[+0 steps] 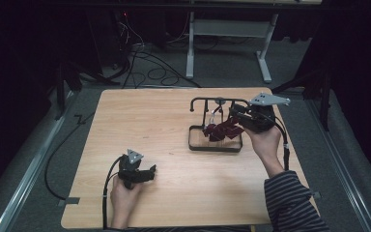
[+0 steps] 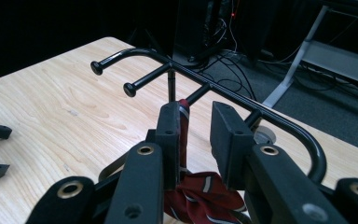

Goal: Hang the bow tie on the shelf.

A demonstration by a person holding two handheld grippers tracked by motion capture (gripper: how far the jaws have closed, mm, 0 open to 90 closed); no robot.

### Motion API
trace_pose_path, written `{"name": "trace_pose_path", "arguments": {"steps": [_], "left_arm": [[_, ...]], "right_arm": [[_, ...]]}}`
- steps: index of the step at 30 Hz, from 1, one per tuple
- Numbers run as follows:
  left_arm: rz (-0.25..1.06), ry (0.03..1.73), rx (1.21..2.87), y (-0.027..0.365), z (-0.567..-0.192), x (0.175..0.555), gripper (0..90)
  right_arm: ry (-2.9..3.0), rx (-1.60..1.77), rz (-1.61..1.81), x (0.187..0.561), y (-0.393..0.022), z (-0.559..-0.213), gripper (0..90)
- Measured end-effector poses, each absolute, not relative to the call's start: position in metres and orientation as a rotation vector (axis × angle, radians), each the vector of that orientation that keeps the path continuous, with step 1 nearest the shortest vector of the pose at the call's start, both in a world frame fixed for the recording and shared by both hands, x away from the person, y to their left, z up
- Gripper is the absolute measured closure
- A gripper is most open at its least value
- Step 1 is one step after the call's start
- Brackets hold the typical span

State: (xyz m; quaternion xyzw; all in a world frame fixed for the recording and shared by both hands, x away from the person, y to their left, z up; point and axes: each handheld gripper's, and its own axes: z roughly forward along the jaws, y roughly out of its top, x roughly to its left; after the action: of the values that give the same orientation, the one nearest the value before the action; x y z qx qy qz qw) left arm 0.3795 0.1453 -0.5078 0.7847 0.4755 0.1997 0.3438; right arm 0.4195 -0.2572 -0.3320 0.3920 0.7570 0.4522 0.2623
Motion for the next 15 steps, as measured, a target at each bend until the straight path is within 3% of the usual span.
{"name": "trace_pose_path", "arguments": {"steps": [15], "left_arm": [[0.519, 1.236, 2.038, 0.145, -0.508, 0.379, 17.2]], "right_arm": [[2.056, 1.078, 1.241, 0.410, -0.270, -0.334, 70.3]]}}
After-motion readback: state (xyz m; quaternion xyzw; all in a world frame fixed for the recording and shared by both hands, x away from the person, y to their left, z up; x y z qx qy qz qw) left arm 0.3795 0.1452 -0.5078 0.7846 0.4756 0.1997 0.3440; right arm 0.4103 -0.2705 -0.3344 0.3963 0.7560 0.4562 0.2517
